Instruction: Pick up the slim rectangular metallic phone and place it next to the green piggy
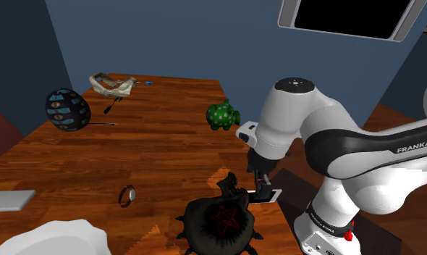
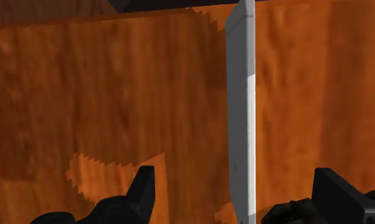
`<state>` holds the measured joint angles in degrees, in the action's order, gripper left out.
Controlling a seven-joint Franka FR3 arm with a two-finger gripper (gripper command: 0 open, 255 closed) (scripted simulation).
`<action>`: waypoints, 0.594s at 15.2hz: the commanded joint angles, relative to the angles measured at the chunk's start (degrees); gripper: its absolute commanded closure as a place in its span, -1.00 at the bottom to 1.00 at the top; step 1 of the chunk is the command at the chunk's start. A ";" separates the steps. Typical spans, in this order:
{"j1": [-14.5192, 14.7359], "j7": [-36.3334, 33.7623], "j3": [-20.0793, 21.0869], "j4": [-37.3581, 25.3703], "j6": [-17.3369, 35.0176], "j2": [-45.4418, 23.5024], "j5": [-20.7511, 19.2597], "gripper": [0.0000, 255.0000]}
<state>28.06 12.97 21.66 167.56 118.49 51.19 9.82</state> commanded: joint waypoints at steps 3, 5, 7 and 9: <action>2.34 0.67 1.59 2.88 2.97 -0.55 0.84 -1.00; 2.24 0.63 1.97 3.94 5.19 -1.73 1.08 -1.00; 2.10 0.59 2.38 4.94 7.51 -3.06 1.30 -1.00; 1.95 0.54 2.72 5.68 9.40 -4.23 1.46 -1.00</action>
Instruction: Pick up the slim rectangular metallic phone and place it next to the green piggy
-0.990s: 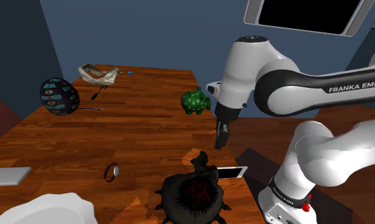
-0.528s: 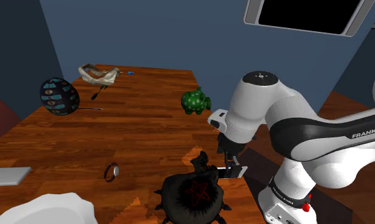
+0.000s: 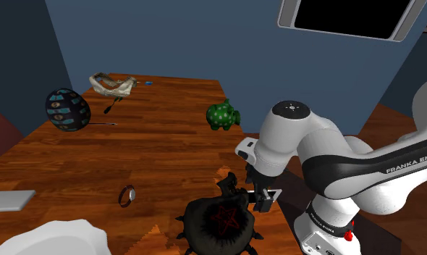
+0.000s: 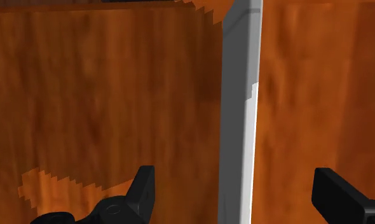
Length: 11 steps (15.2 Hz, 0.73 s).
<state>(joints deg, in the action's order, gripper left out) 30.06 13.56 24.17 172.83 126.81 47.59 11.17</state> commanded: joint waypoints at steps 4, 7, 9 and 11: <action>-0.05 -0.05 0.20 0.41 1.07 -0.63 0.11 -1.00; -0.05 -0.05 0.20 0.41 1.07 -0.63 0.11 -1.00; -0.05 -0.05 0.21 0.41 1.08 -0.64 0.11 1.00; -0.05 -0.05 0.21 0.41 1.08 -0.64 0.11 1.00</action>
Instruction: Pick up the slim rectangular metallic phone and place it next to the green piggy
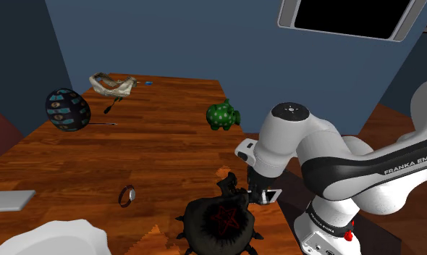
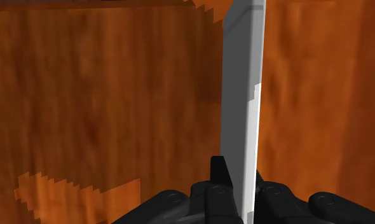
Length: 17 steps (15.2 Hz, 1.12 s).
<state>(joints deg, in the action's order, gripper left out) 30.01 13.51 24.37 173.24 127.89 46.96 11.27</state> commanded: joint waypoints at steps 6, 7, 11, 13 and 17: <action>0.00 0.00 0.00 0.00 0.00 0.00 0.00 1.00; 0.01 0.14 -0.31 -0.44 -1.21 0.79 -0.17 1.00; -0.08 0.68 -1.43 -2.41 -5.73 3.43 -0.88 1.00; -0.17 0.93 -1.97 -3.47 -7.85 4.53 -1.26 1.00; -0.43 1.39 -2.98 -5.77 -11.86 6.33 -2.02 1.00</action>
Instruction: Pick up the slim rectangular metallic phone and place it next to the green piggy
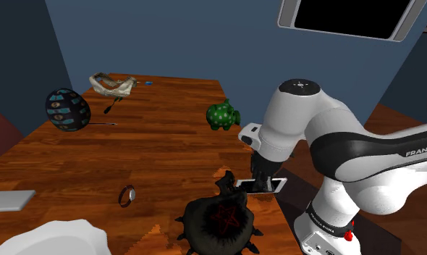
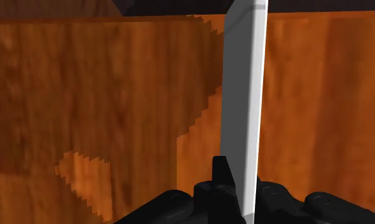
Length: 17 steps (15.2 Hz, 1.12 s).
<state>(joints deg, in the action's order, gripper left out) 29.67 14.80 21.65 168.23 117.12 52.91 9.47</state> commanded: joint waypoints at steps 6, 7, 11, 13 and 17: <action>-0.59 0.72 -1.63 -4.55 -6.58 2.19 -1.33 1.00; -0.68 0.82 -1.85 -5.21 -7.44 2.40 -1.51 1.00; -1.06 1.19 -2.66 -7.98 -10.76 3.01 -2.21 1.00; -1.24 1.37 -3.04 -9.41 -12.35 3.19 -2.55 1.00; -1.62 1.70 -3.76 -12.38 -15.40 3.33 -3.19 1.00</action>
<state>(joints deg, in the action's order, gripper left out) 28.12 16.47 18.01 156.59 102.48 56.22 6.39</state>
